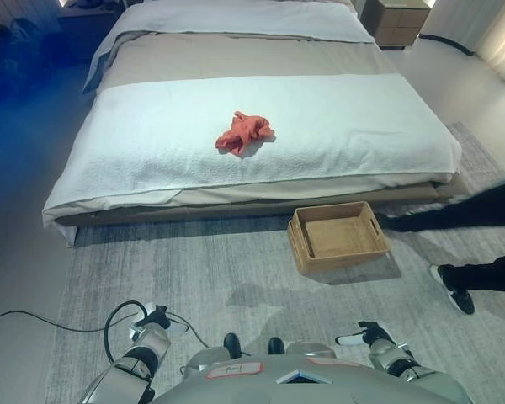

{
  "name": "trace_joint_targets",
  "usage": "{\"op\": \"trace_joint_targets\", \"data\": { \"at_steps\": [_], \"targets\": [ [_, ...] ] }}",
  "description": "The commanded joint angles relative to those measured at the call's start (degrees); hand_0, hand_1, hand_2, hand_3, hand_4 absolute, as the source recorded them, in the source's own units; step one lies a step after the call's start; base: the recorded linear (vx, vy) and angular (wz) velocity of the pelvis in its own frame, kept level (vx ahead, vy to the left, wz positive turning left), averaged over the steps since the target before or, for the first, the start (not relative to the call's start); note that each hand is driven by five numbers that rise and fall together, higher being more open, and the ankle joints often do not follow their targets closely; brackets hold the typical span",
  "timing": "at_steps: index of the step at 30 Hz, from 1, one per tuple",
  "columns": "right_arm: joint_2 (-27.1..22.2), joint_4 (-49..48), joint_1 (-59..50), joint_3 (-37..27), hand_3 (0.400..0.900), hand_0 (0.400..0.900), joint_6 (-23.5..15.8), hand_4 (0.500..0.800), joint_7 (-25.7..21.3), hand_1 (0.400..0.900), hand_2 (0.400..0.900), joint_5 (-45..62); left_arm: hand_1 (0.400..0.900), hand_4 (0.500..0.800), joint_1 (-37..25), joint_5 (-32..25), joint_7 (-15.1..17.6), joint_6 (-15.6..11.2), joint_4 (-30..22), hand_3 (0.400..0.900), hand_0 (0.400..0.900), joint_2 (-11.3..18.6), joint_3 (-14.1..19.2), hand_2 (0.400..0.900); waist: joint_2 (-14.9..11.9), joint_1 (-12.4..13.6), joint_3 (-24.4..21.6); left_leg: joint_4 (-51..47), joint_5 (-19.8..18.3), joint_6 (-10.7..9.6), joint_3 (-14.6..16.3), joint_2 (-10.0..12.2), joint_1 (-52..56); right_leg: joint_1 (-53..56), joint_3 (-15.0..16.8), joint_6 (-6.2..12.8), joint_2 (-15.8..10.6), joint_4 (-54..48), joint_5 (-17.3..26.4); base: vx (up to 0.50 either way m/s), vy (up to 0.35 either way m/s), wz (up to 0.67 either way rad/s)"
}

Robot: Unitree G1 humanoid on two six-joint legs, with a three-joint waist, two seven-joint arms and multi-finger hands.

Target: Put the clothes on the bed into the basket.

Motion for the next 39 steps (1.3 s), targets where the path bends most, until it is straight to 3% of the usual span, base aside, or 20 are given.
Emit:
{"op": "trace_joint_targets", "data": {
  "at_steps": [1,15,23,28,31,33,35,37,39],
  "targets": [
    [-2.43,2.46,-3.93,2.48,0.9,0.9,-0.25,0.8,-1.17,0.9,0.9,-2.68,0.9,0.8,-4.65,0.13,1.55,-0.54,2.45,0.9,0.9,0.85,2.05,0.9,-0.1,0.16,0.83,0.31,-4.17,-1.87,0.71,1.7,1.59,0.02,1.02,3.16,-0.89,0.14,-1.88,0.0,0.0,0.0],
    [-2.65,1.55,-3.65,2.35,0.9,0.9,-0.25,0.8,-1.41,0.9,0.9,-2.54,0.9,0.8,-4.45,0.48,2.16,0.1,1.24,0.9,0.9,1.45,2.26,0.9,0.06,0.18,1.17,0.31,-4.46,-1.68,0.71,1.61,1.62,-0.04,0.89,3.34,-1.04,0.14,-1.94,0.0,0.001,0.0],
    [-3.53,0.85,-4.33,2.03,0.9,0.9,-0.07,0.8,-1.41,0.9,0.9,-2.45,0.9,0.8,-4.43,0.0,3.15,0.18,-0.68,0.9,0.9,2.41,2.48,0.9,0.84,0.75,2.35,0.31,-4.57,0.41,0.59,0.31,0.47,-2.73,2.13,3.84,-1.83,3.13,-2.52,0.02,0.07,-0.07],
    [-3.97,0.86,-5.13,1.0,0.9,0.9,-0.11,0.8,-1.62,0.9,0.9,-1.73,0.9,0.8,-5.59,-1.26,3.91,-0.07,-1.99,0.9,0.9,3.25,2.79,0.9,1.98,0.98,4.08,0.72,-5.2,2.84,-0.41,-1.46,0.29,-9.86,2.56,4.67,-2.87,18.9,-4.64,0.05,0.168,0.07],
    [-4.02,0.38,-4.45,-0.81,0.9,0.9,-0.12,0.8,-2.12,0.9,0.9,-0.06,0.9,0.8,-6.11,-1.35,3.62,0.32,-3.16,0.9,0.9,3.51,2.67,0.9,2.0,-0.74,6.16,1.03,-5.6,4.55,-2.15,-3.04,2.31,-17.52,4.41,3.75,-3.96,36.83,2.13,0.09,0.233,0.43],
    [-4.11,-0.27,-3.98,-1.65,0.9,0.9,-0.31,0.8,-2.31,0.9,0.9,1.12,0.9,0.8,-6.02,-0.86,3.11,0.61,-3.84,0.9,0.9,3.69,2.36,0.9,2.61,-2.02,7.57,0.52,-5.72,4.77,-2.68,-2.71,3.79,-22.71,5.25,3.09,-2.45,45.55,1.69,0.15,0.161,0.35],
    [-4.1,0.12,-2.84,-2.3,0.9,0.9,-0.05,0.8,-2.26,0.9,0.9,1.3,0.9,0.8,-6.55,-0.46,2.73,1.02,-4.54,0.9,0.9,3.93,2.43,0.9,3.07,-3.57,7.39,0.31,-7.03,3.99,-4.47,-2.64,6.09,-26.57,4.57,2.91,-0.06,40.13,-0.86,0.32,0.078,0.57],
    [-4.49,0.33,-2.85,-2.79,0.9,0.9,0.2,0.8,-2.25,0.9,0.9,1.53,0.9,0.8,-7.11,-0.33,2.64,0.91,-4.69,0.9,0.9,3.82,2.39,0.9,3.45,-4.4,7.57,0.31,-8.01,3.53,-5.03,-2.66,7.59,-26.55,3.6,3.18,-0.04,34.79,-1.03,0.3,0.022,0.38],
    [-4.84,0.59,-2.71,-3.43,0.9,0.9,0.3,0.8,-2.35,0.9,0.9,1.81,0.9,0.8,-7.71,-0.24,2.65,0.73,-4.29,0.9,0.9,3.54,2.51,0.9,3.0,-5.05,7.06,0.31,-9.82,2.5,-5.81,-3.88,10.01,-26.71,2.36,5.35,-0.01,18.34,3.23,0.42,-0.027,0.25]
  ]
}}
